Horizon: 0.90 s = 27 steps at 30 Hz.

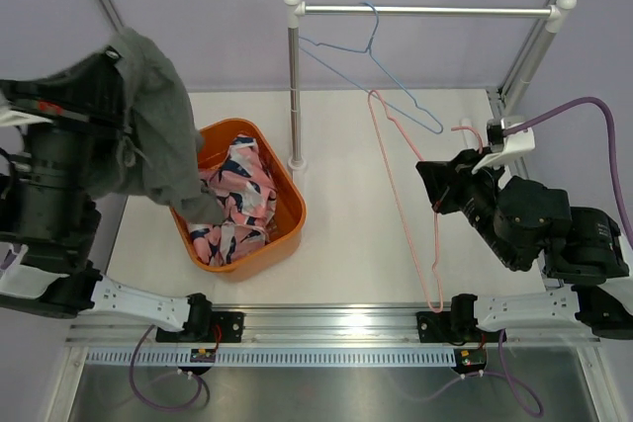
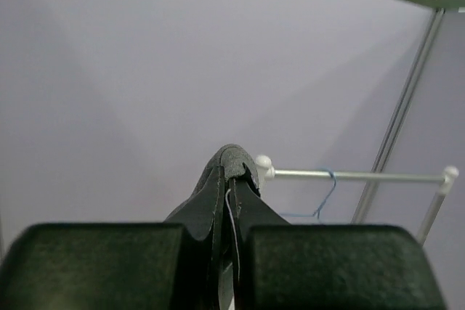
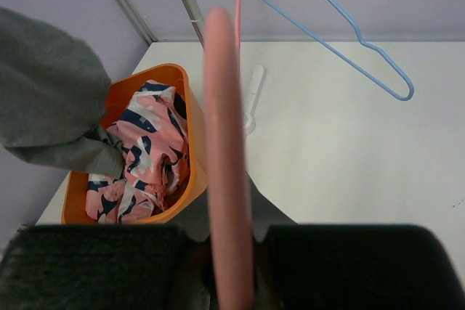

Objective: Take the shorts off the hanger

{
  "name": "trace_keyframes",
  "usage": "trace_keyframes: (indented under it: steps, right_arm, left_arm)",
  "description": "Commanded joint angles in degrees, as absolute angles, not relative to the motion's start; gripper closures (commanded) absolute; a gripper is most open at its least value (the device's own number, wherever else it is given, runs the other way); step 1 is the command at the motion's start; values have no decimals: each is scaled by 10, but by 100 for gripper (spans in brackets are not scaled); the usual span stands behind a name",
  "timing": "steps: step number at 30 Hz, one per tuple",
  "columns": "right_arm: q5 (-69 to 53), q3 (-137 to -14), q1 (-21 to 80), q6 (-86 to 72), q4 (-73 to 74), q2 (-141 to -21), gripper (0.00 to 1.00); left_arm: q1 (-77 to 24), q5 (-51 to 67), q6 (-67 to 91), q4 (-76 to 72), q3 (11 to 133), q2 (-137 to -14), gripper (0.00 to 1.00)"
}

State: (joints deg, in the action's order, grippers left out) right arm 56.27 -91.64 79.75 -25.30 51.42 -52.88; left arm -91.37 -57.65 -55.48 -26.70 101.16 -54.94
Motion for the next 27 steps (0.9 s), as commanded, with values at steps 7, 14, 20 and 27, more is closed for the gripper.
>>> trace_keyframes:
  steps: [7, 14, 20, 27]
  right_arm:
    - [561, -918, 794, -287, 540, -513, 100]
    - [548, -910, 795, -309, 562, -510, 100]
    - [541, -909, 794, -319, 582, -499, 100]
    - [529, -909, 795, -328, 599, -491, 100]
  left_arm:
    - [-824, -530, -311, -7, 945, -556, 100]
    - [-656, -465, -150, 141, 958, -569, 100]
    - [-517, -468, -31, 234, 979, -572, 100]
    - [-298, -356, 153, 382, 963, -599, 100]
